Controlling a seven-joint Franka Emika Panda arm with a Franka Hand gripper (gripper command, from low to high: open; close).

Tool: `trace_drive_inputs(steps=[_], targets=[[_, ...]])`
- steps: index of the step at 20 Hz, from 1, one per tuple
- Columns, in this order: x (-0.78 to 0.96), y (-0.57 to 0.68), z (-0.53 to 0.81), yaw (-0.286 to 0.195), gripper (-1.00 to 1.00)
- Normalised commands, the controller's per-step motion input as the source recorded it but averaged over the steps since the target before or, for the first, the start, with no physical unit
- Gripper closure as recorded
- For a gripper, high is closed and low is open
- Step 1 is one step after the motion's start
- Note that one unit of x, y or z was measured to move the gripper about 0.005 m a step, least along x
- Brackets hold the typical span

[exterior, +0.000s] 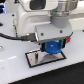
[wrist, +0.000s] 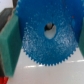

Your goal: Insert the blue gear onto the right peg, followed by the red gear

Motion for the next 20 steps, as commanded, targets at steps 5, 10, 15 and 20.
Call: trace_drive_inputs(steps=[5, 10, 15, 20], targets=[[0.02, -0.07, -0.23, 0.0, 1.0], [0.19, 0.02, -0.12, 0.0, 1.0], [0.15, 0.03, -0.18, 0.0, 1.0], [0.02, 0.11, 0.15, 0.0, -1.0]])
